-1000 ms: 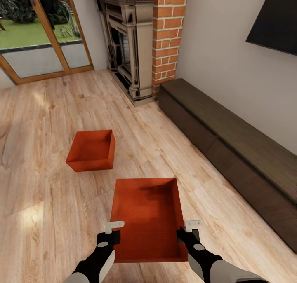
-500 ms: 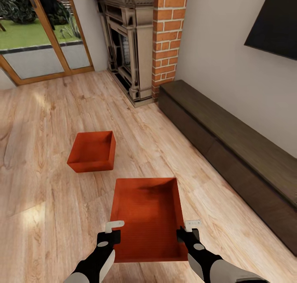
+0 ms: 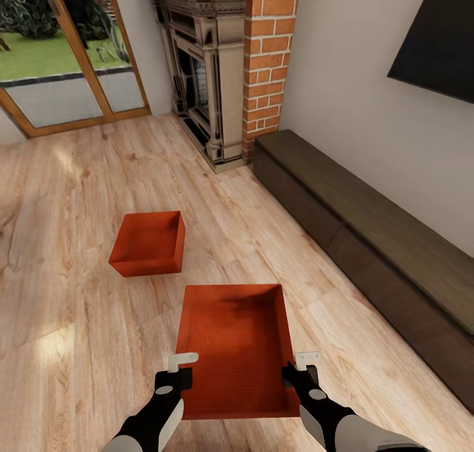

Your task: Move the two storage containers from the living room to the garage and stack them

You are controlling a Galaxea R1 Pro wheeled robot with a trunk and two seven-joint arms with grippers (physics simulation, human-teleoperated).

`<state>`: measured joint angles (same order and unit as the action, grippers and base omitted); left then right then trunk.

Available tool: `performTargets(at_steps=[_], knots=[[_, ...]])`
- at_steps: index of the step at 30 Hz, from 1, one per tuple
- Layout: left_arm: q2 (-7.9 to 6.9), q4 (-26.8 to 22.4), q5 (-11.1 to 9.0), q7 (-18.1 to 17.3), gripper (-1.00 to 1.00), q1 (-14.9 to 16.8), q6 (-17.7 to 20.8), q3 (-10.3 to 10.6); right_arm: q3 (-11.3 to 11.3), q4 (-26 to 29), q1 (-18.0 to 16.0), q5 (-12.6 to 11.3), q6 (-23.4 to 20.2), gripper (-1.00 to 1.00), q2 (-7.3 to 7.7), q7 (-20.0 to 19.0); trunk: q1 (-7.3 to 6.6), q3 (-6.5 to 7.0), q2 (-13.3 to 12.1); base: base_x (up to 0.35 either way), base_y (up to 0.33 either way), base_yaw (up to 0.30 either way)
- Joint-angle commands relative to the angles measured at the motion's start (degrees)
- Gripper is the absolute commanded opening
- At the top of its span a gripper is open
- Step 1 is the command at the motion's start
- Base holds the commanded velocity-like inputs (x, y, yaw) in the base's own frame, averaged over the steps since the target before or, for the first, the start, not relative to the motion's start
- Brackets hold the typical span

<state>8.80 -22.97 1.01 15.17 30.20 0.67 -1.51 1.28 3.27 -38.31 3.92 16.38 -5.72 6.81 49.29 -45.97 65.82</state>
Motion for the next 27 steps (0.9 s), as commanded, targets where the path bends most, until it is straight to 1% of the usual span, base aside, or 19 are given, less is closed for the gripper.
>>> performTargets(at_steps=[1, 13, 27], knots=[[0.08, -0.1, 0.4, 0.4, -1.00, 0.0, 0.1, -0.5, -0.6, -0.1, 0.0, 0.1, 0.1, -1.00, -0.01, 0.4, -0.01, -0.03, 0.0, 0.000, 0.000, 0.000], [0.08, -0.2, 0.4, 0.4, -1.00, 0.0, 0.1, -0.6, -0.7, -0.1, 0.0, -0.5, 0.2, -1.00, -0.01, 0.4, -0.01, -0.03, 0.0, 0.000, 0.000, 0.000], [0.08, -0.2, 0.4, 0.4, -1.00, 0.0, 0.1, -0.6, -0.7, -0.1, 0.0, -0.6, 0.3, -1.00, -0.08, 0.5, -0.01, -0.03, 0.0, 0.000, 0.000, 0.000]])
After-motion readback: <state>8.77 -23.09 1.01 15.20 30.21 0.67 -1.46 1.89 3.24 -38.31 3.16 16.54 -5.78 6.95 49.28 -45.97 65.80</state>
